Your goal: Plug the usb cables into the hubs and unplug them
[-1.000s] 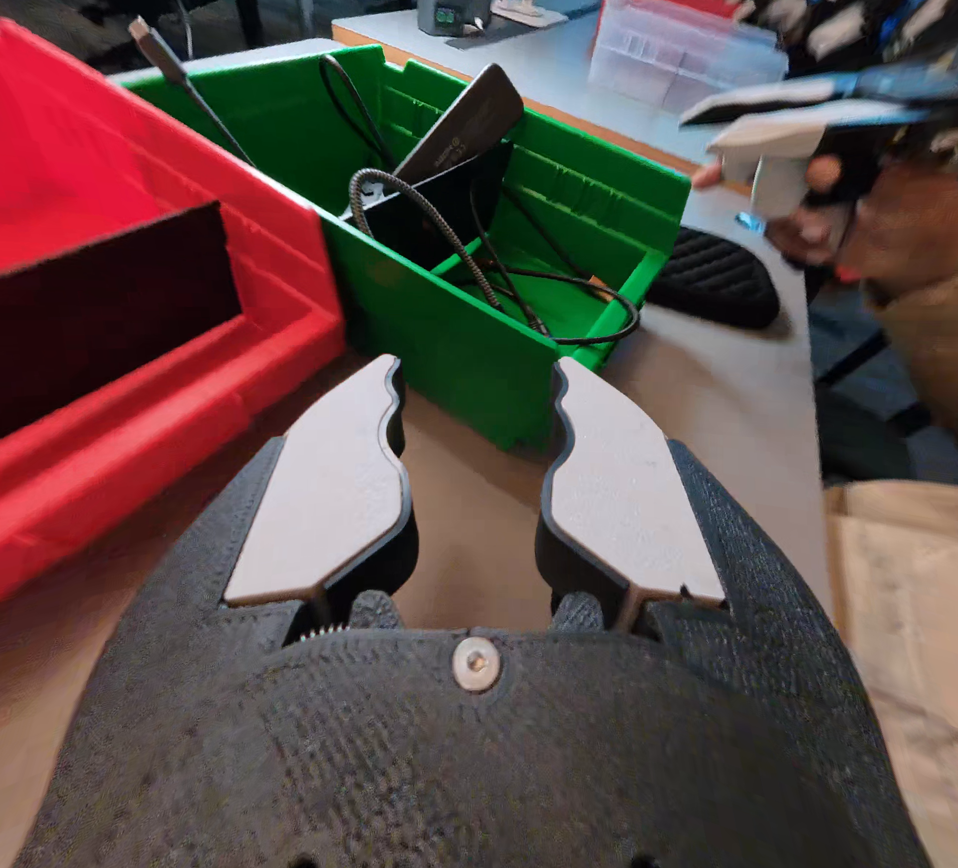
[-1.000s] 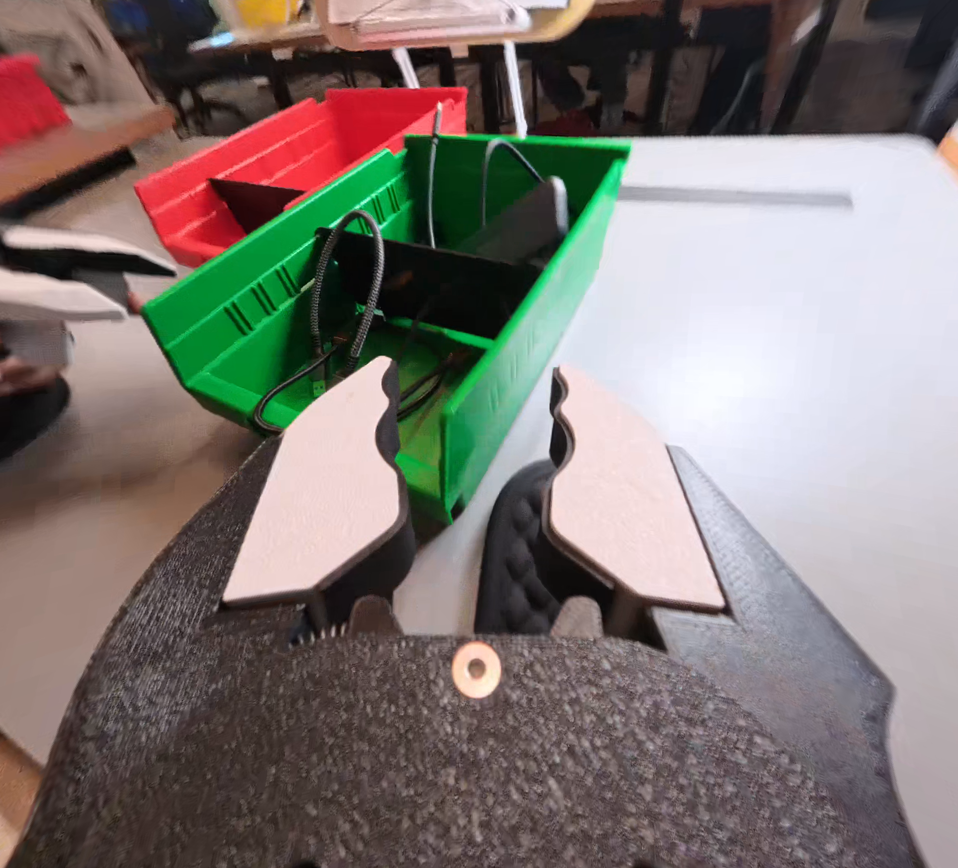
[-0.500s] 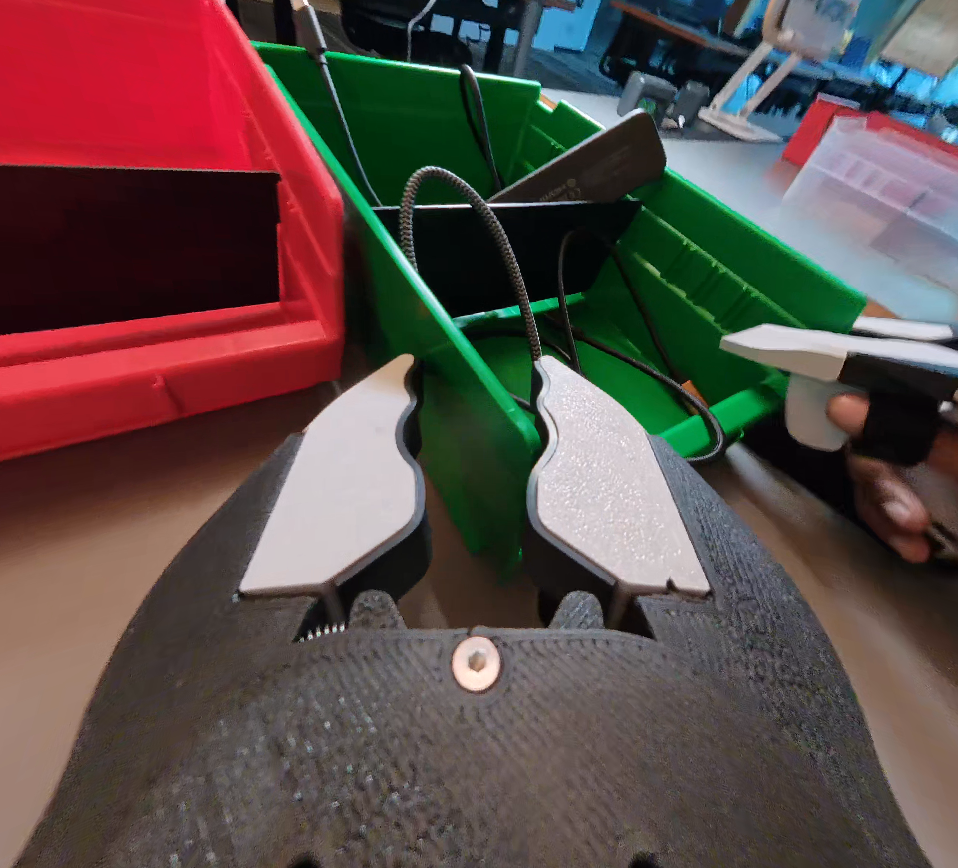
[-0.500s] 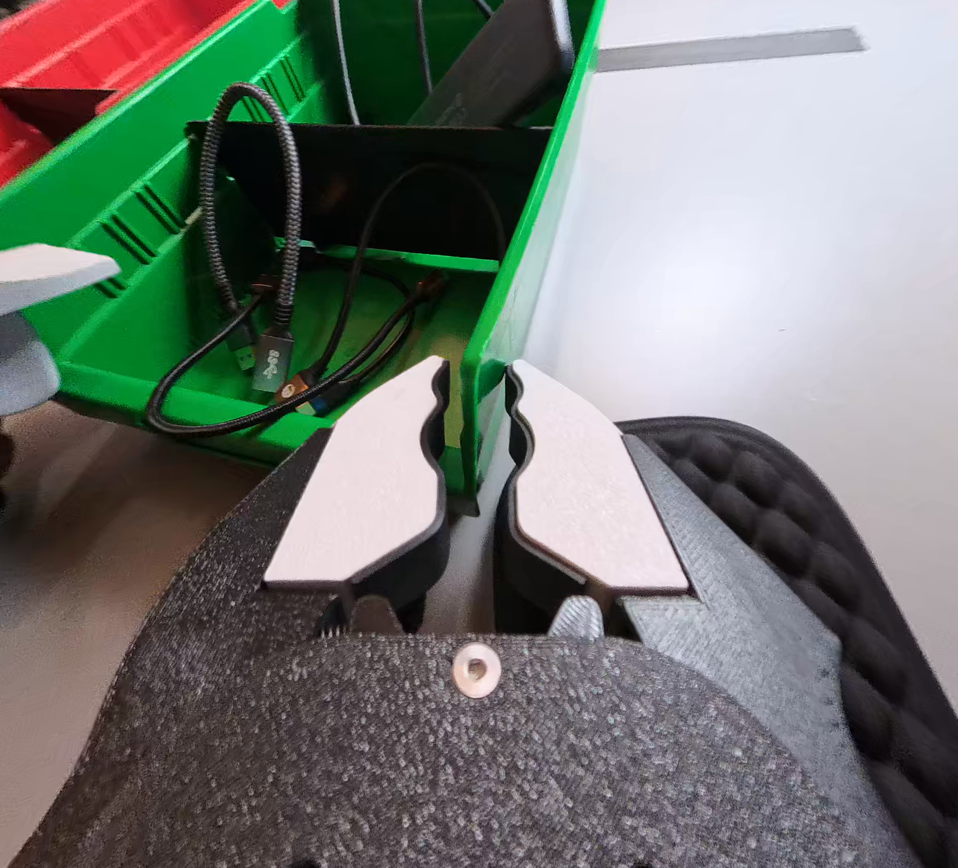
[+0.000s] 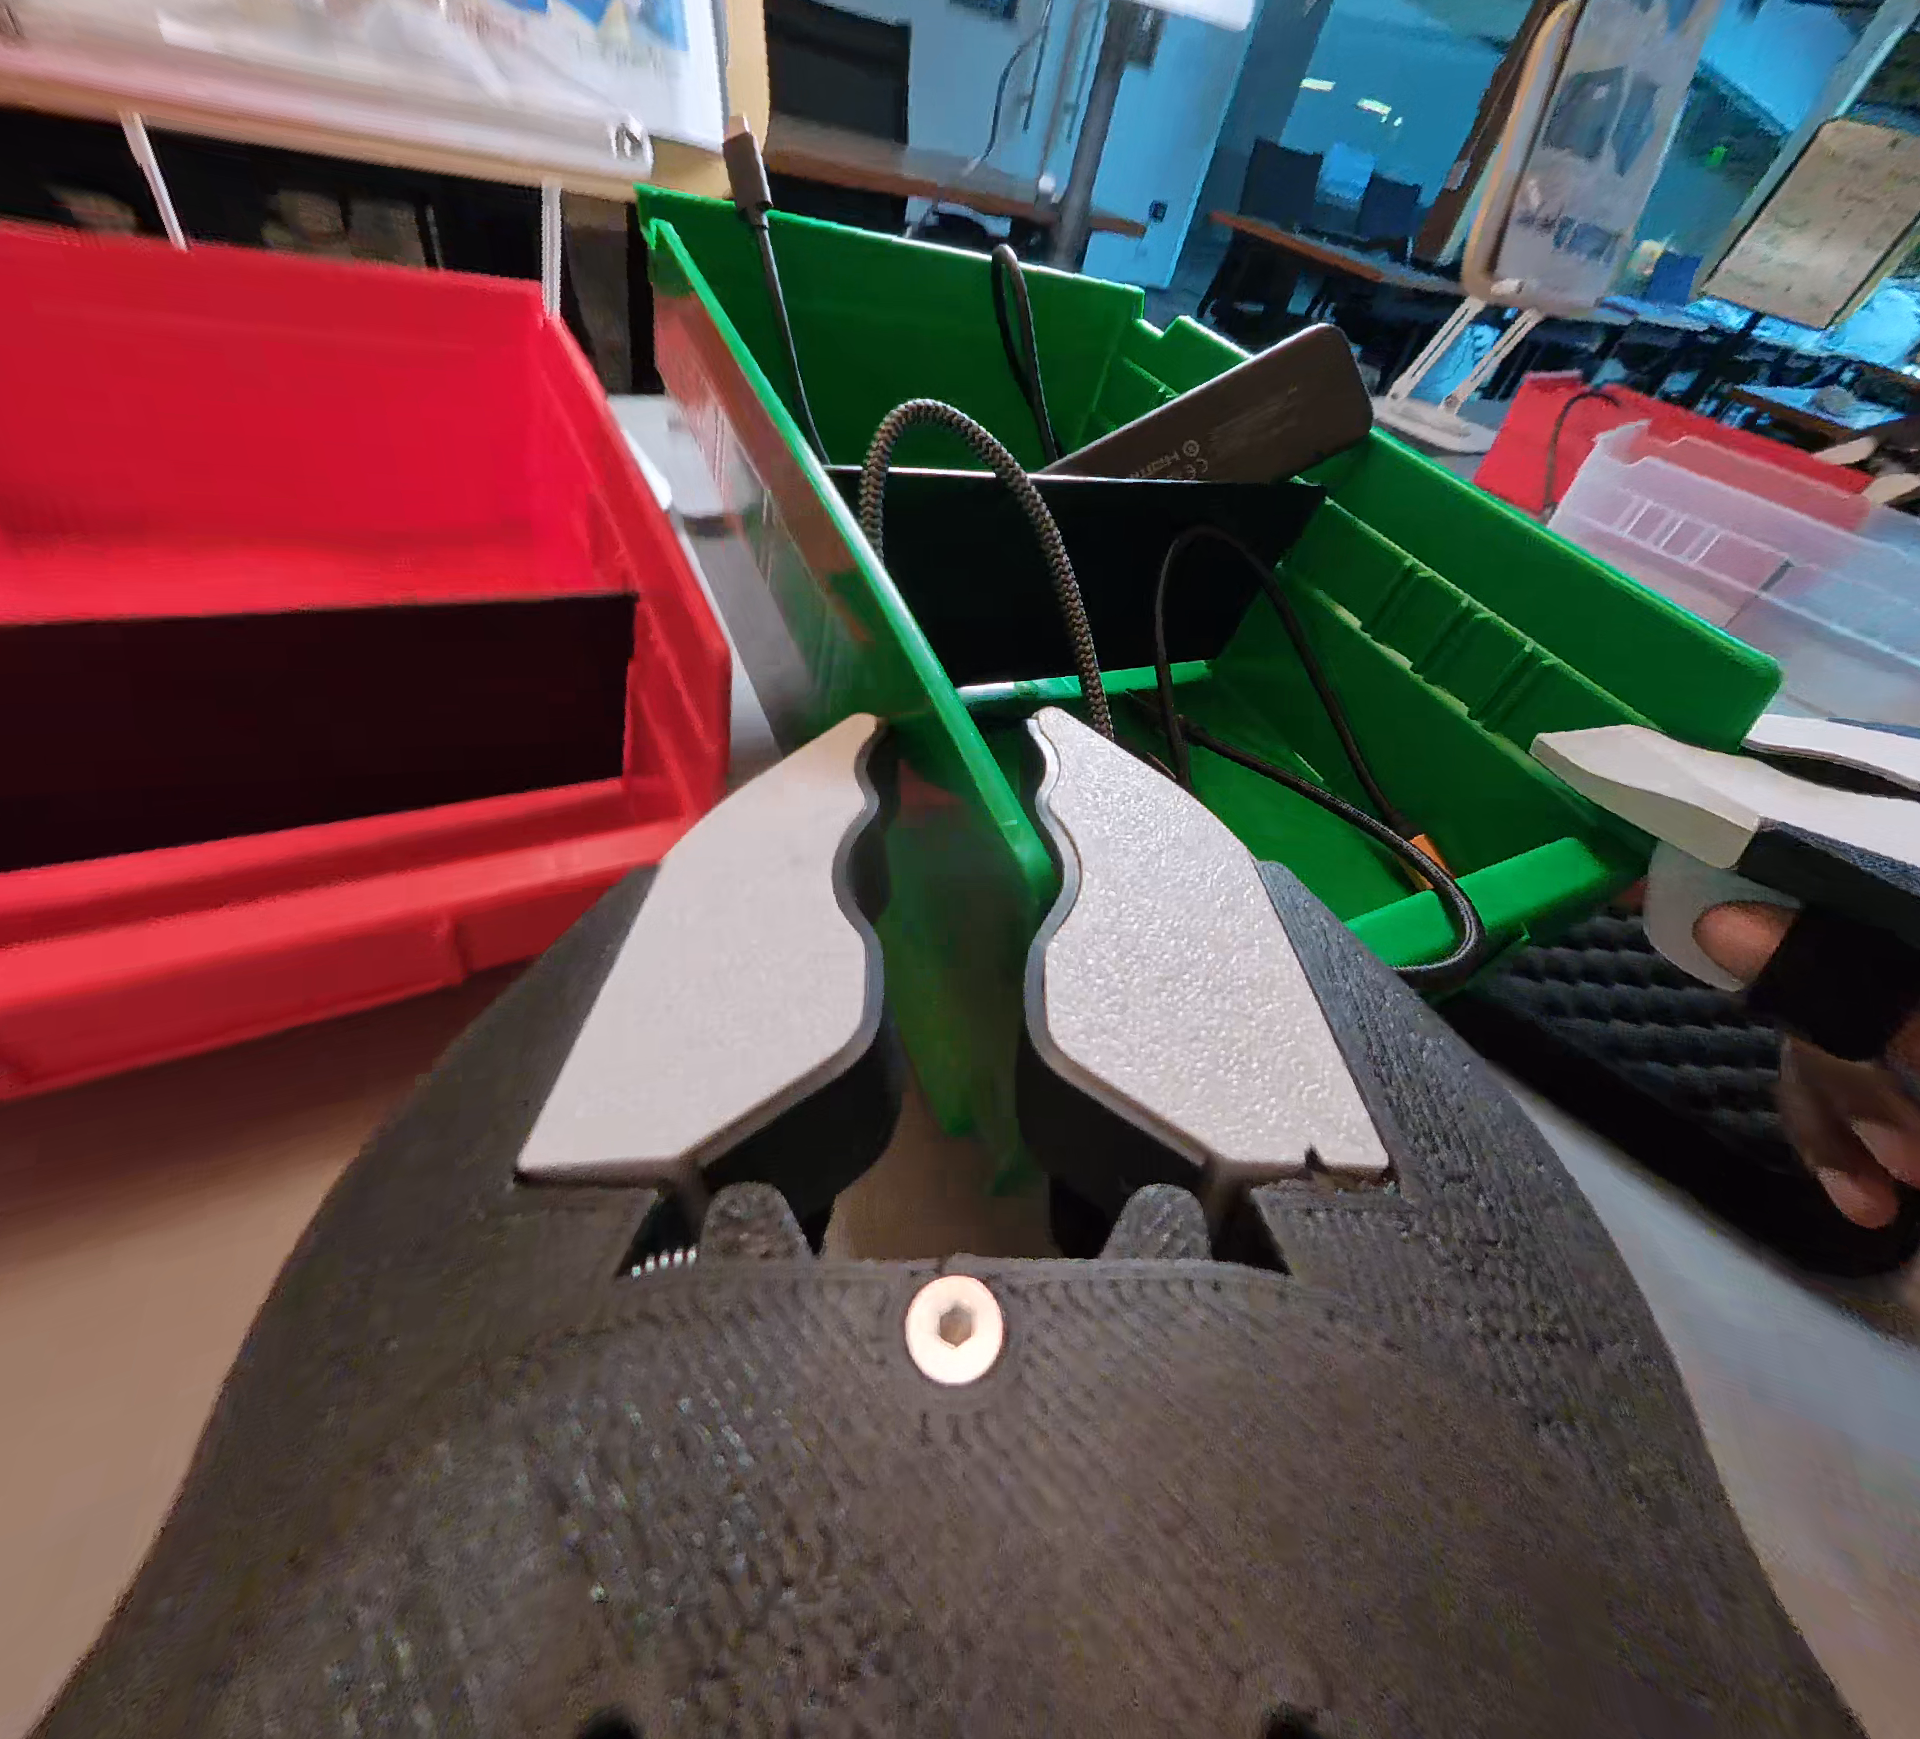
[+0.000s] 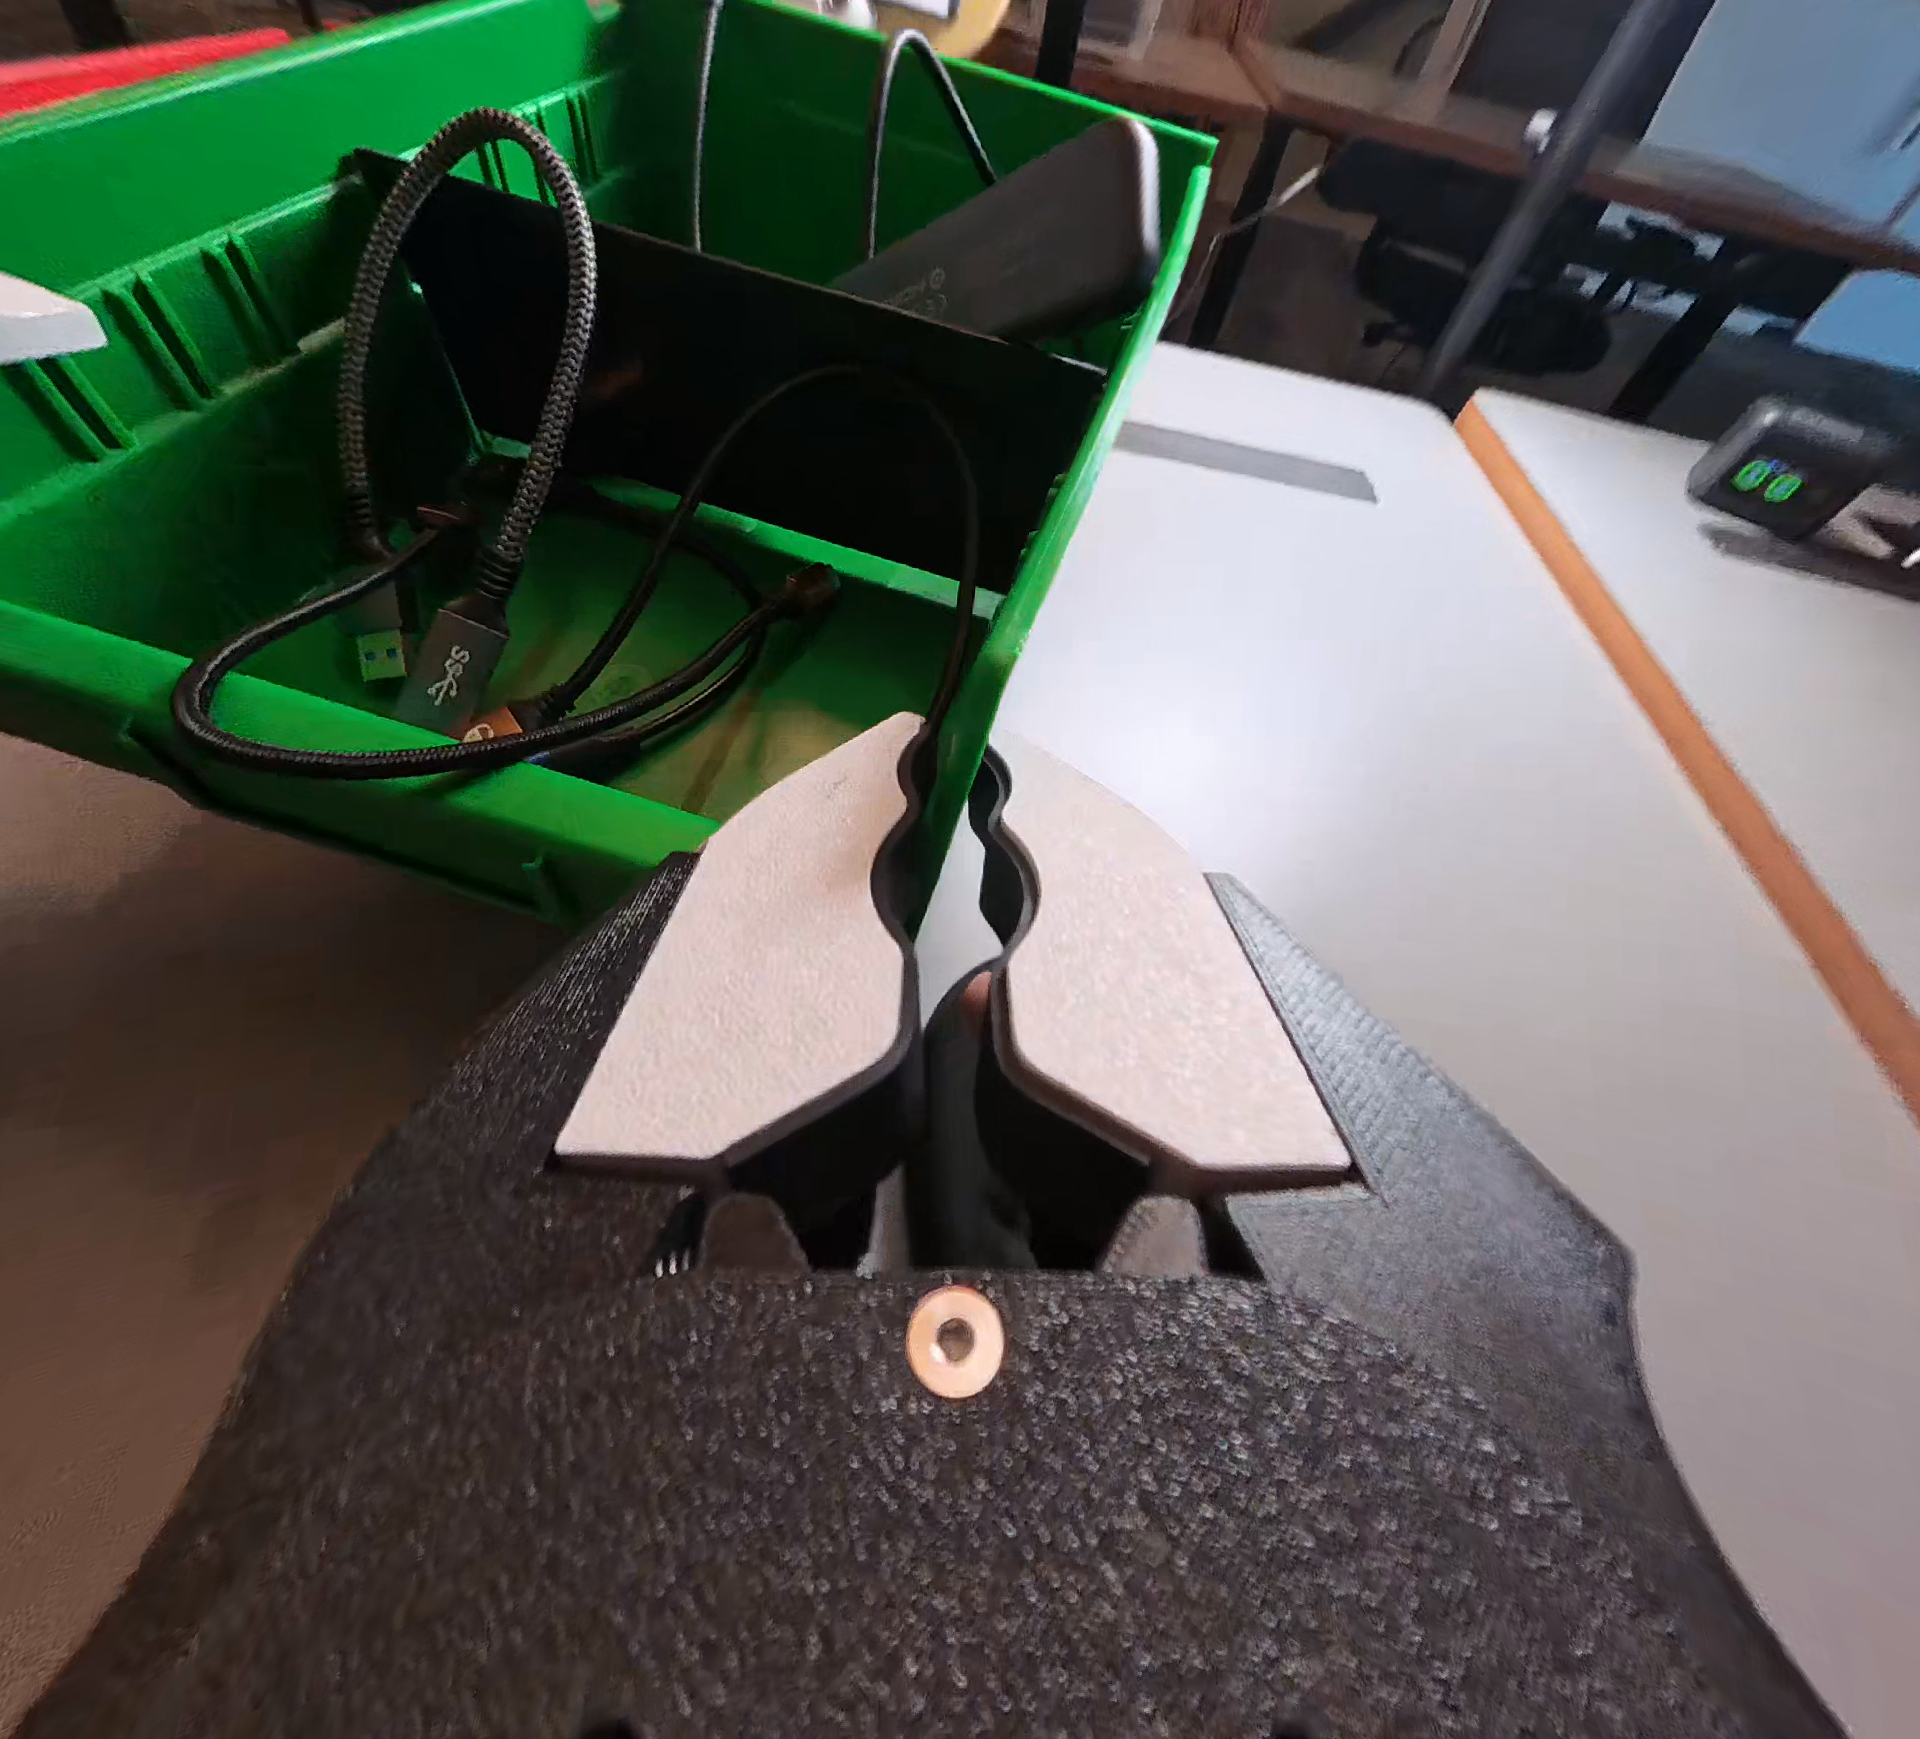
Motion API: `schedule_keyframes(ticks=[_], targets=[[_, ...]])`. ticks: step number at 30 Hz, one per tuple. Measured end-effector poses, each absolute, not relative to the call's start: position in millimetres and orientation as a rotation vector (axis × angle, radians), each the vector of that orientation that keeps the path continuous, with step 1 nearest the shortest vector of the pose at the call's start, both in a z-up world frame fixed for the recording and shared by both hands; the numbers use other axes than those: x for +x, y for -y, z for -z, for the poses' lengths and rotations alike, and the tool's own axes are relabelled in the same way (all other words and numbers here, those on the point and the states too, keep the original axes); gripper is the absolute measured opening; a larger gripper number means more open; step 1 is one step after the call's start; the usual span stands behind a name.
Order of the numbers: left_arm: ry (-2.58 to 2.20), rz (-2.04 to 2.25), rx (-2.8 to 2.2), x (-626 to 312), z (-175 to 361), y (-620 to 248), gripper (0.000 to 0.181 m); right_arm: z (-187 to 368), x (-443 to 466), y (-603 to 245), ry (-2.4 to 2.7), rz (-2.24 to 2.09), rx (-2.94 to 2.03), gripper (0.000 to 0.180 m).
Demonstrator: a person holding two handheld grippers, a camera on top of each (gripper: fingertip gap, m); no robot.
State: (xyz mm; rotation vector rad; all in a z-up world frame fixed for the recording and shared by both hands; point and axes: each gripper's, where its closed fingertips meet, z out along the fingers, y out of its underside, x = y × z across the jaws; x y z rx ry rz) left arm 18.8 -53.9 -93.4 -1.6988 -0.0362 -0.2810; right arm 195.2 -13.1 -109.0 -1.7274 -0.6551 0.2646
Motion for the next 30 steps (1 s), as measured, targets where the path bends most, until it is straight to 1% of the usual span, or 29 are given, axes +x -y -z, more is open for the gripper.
schedule_keyframes(ticks=[4, 7, 10, 13, 18, 24, 30], targets=[[0.021, 0.260, -1.619, 12, 52, 69, 0.023, 64, 187, 28, 0.686, -0.263, -1.630, 0.007], [0.040, 0.213, -1.564, -9, 23, 86, 0.022, 36, 164, 39, 0.719, -0.295, -1.554, 0.007], [0.083, 0.137, -1.522, -41, 4, 109, 0.021, 20, 127, 50, 0.770, -0.360, -1.494, 0.008], [0.154, 0.068, -1.497, -82, -4, 137, 0.021, 14, 80, 63, 0.831, -0.448, -1.447, 0.008], [0.305, -0.083, -1.481, -158, 1, 193, 0.019, 22, -12, 93, 0.975, -0.566, -1.376, 0.008], [0.476, -0.288, -1.448, -236, 7, 264, 0.017, 48, -111, 139, 1.140, -0.719, -1.328, 0.009], [0.615, -0.347, -1.480, -283, 48, 294, 0.017, 88, -166, 159, 1.223, -0.800, -1.370, 0.009]])
